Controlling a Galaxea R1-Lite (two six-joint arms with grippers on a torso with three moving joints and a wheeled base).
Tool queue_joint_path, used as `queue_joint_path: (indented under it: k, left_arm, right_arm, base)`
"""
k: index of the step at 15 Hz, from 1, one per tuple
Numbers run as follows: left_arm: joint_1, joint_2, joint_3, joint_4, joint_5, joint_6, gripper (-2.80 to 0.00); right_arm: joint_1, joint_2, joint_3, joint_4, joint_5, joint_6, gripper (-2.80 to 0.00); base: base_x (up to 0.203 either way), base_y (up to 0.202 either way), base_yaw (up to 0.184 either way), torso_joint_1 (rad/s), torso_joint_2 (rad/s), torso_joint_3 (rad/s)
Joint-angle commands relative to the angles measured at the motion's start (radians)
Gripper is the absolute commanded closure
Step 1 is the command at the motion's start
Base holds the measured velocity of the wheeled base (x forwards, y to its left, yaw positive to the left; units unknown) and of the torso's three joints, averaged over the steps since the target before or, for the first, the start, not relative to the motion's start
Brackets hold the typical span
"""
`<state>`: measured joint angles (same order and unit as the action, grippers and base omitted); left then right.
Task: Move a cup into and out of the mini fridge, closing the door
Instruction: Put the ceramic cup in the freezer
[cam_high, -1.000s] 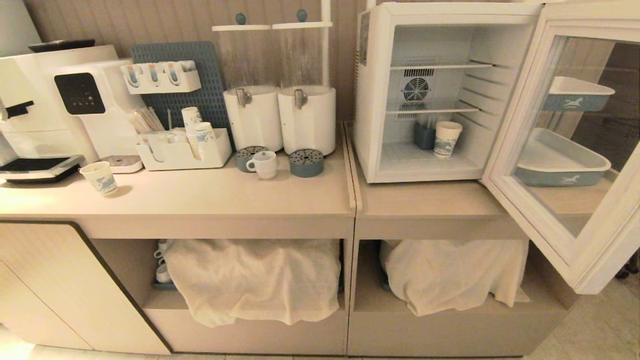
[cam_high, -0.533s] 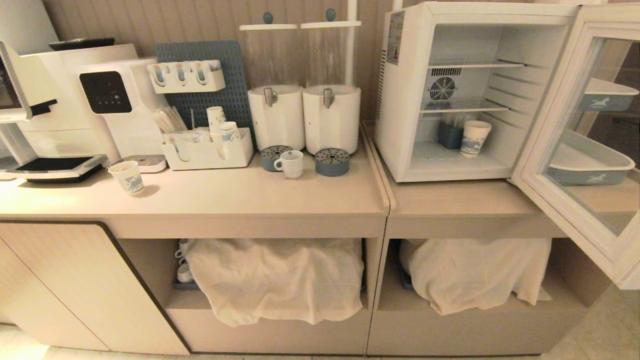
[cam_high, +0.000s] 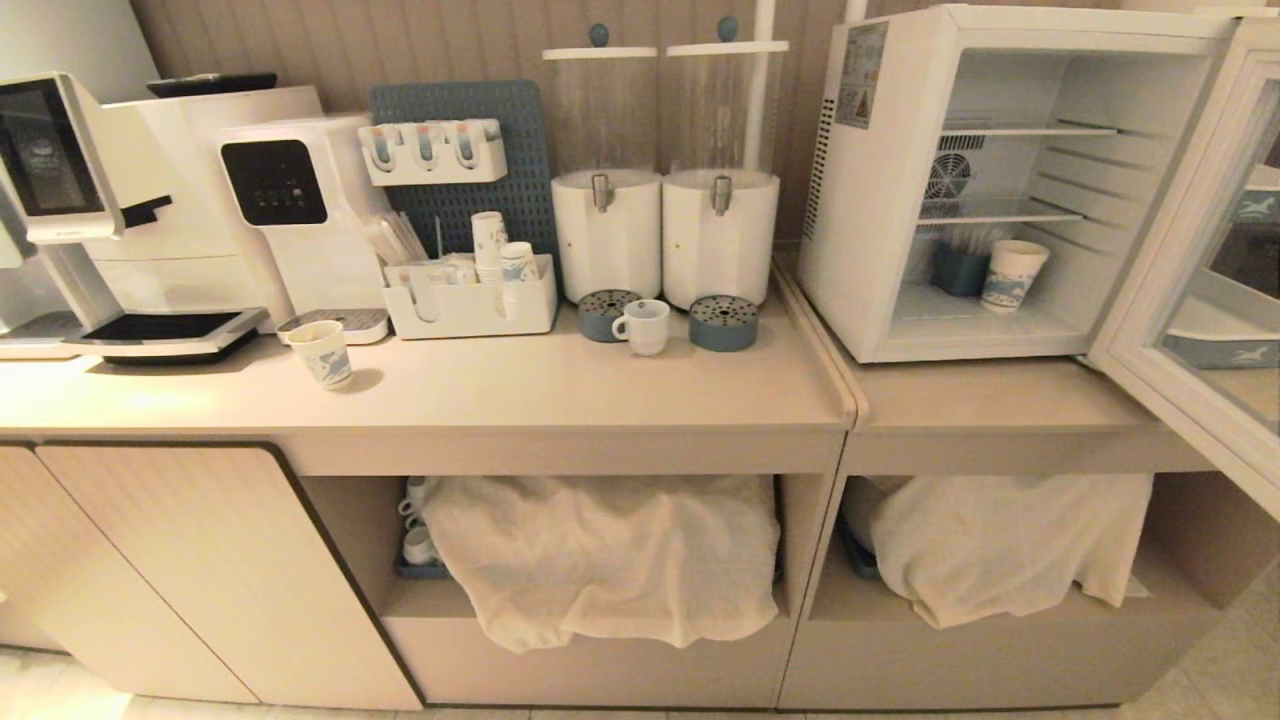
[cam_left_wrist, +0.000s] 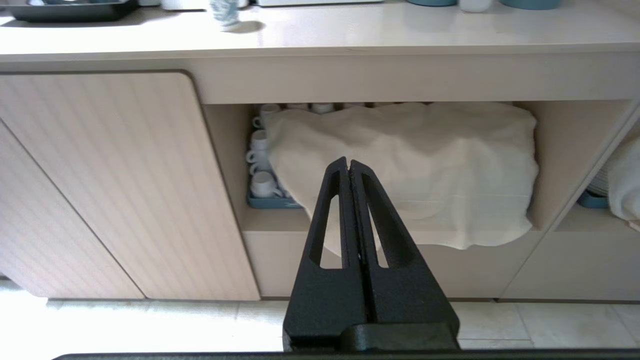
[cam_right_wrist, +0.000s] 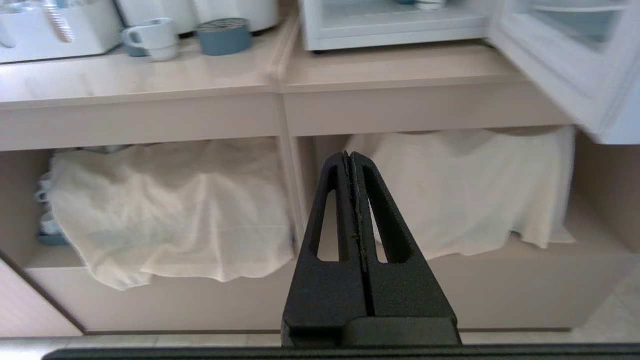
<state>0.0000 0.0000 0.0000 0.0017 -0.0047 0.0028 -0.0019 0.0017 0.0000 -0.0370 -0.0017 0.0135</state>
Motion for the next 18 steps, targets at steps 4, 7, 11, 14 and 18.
queue_joint_path:
  k: [4, 7, 11, 14, 18]
  left_arm:
    - [0.000, 0.000, 0.000, 0.000, 0.000, 0.000, 0.00]
    - [0.000, 0.000, 0.000, 0.000, 0.000, 0.000, 0.00]
    - [0.000, 0.001, 0.000, 0.000, 0.000, 0.000, 0.00]
    - [0.000, 0.000, 0.000, 0.000, 0.000, 0.000, 0.00]
    - [0.000, 0.000, 0.000, 0.000, 0.000, 0.000, 0.00]
  right_arm:
    - [0.000, 0.000, 0.015, -0.001, 0.000, 0.000, 0.00]
    - [0.000, 0.001, 0.015, -0.001, 0.000, 0.000, 0.00]
    - [0.000, 0.001, 0.015, -0.001, 0.000, 0.000, 0.00]
    - [0.000, 0.000, 0.015, -0.001, 0.000, 0.002, 0.00]
    - [0.000, 0.000, 0.015, -0.001, 0.000, 0.002, 0.00]
  base:
    - [0.000, 0.195, 0.002, 0.003, 0.00, 0.004]
    - [0.000, 0.194, -0.001, 0.008, 0.00, 0.005]
    - [0.000, 0.190, -0.001, -0.002, 0.00, 0.003]
    - [0.000, 0.185, 0.000, 0.000, 0.00, 0.000]
    - [0.000, 0.047, -0.001, 0.003, 0.00, 0.003]
